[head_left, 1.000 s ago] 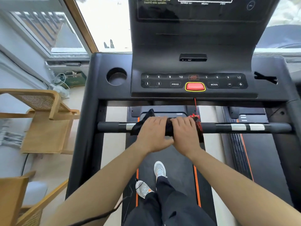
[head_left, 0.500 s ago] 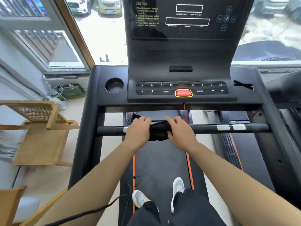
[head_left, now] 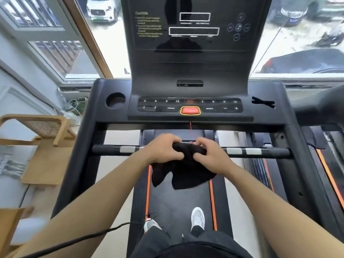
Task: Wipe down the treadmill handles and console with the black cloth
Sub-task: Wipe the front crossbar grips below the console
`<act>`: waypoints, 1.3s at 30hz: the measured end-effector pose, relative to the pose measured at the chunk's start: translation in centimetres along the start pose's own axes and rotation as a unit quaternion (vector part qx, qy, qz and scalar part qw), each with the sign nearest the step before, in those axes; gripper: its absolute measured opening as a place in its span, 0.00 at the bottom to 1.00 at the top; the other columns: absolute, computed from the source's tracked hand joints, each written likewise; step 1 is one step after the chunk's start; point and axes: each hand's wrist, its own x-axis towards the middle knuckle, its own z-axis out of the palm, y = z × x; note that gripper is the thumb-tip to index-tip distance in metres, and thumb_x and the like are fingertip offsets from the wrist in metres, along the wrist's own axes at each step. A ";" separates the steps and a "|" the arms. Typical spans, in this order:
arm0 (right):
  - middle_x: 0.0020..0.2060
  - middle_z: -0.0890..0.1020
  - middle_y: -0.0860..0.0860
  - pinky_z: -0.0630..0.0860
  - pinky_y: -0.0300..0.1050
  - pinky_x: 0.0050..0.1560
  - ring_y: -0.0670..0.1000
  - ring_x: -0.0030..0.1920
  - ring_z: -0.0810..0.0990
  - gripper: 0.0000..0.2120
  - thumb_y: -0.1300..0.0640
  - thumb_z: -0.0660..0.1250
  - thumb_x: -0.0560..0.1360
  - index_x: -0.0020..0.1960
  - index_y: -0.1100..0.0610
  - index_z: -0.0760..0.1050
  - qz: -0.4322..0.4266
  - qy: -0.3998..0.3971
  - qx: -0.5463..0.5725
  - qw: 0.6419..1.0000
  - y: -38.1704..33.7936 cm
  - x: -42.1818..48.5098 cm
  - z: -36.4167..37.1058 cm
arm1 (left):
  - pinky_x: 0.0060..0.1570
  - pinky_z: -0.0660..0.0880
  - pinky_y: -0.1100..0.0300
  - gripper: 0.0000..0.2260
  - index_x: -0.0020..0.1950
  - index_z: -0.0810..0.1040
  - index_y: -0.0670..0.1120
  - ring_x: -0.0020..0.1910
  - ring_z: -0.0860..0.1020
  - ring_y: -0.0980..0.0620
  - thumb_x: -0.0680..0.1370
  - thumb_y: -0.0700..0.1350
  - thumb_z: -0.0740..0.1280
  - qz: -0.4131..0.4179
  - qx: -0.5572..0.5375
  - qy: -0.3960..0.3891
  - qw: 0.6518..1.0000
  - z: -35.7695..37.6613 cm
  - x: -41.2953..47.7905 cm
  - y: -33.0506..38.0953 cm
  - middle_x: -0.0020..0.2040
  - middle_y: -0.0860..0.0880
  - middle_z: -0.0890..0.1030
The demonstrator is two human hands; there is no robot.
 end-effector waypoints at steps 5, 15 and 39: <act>0.37 0.80 0.47 0.77 0.51 0.45 0.51 0.41 0.79 0.08 0.48 0.64 0.66 0.44 0.47 0.73 0.038 0.035 -0.103 0.993 4.9 0.4 -6.7 | 0.49 0.77 0.50 0.10 0.43 0.73 0.50 0.47 0.80 0.47 0.72 0.52 0.73 -0.023 -0.012 -0.005 1.000 2.3 5.5 3.3 0.43 0.50 0.81; 0.56 0.80 0.54 0.73 0.54 0.57 0.59 0.55 0.78 0.28 0.45 0.57 0.68 0.64 0.56 0.73 -0.021 0.037 -0.366 0.930 11.4 0.1 -5.1 | 0.55 0.73 0.50 0.24 0.61 0.75 0.45 0.55 0.78 0.42 0.68 0.54 0.69 0.050 0.239 0.155 0.957 11.5 9.6 6.6 0.56 0.45 0.79; 0.32 0.80 0.52 0.69 0.47 0.31 0.58 0.32 0.80 0.10 0.59 0.73 0.62 0.40 0.55 0.74 -0.090 0.091 -0.434 0.892 13.8 3.3 -1.1 | 0.30 0.63 0.57 0.09 0.40 0.70 0.50 0.34 0.79 0.46 0.69 0.45 0.71 -0.014 0.367 0.084 0.926 14.0 12.1 4.5 0.34 0.50 0.78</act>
